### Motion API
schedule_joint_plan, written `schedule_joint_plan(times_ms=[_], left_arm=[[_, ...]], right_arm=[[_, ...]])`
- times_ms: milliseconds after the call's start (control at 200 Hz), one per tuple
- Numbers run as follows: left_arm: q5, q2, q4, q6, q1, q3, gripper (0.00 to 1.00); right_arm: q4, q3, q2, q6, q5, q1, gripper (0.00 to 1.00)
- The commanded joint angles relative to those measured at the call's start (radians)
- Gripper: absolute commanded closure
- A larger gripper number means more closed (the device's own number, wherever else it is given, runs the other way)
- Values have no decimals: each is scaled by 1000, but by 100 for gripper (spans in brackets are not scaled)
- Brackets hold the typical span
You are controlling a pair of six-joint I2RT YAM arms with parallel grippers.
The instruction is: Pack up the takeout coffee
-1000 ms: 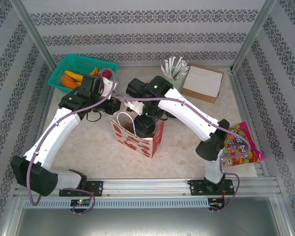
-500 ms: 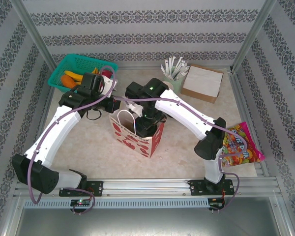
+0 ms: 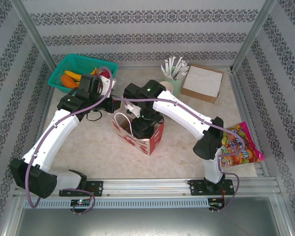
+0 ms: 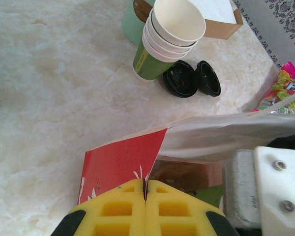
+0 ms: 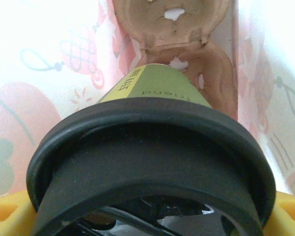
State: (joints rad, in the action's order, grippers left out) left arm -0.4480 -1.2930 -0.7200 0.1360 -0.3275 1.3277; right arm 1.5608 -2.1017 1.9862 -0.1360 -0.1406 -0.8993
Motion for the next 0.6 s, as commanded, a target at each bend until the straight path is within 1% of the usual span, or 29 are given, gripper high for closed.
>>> schedule_joint_plan(times_ms=[0, 90, 190, 275, 370, 445, 480, 595], left_arm=[[-22, -7, 6, -4, -5, 11, 100], [-57, -2, 3, -9, 5, 11, 100], [-100, 6, 15, 6, 21, 12, 100], [-83, 4, 14, 17, 29, 14, 100], [-60, -4, 14, 25, 38, 15, 100], [-55, -12, 13, 27, 39, 16, 100], [-56, -16, 13, 29, 39, 16, 100], [-58, -19, 17, 31, 39, 15, 100]], right_arm=[[6, 23, 23, -40, 89, 13, 36], [15, 35, 16, -58, 152, 33, 36], [30, 46, 17, -48, 128, 31, 36], [1, 80, -1, -16, 50, 16, 36], [-29, 104, -14, 31, -86, -4, 36], [-41, 110, -19, 52, -140, -18, 36], [-42, 111, -18, 52, -137, -18, 36], [-40, 106, -14, 26, -38, -7, 36]])
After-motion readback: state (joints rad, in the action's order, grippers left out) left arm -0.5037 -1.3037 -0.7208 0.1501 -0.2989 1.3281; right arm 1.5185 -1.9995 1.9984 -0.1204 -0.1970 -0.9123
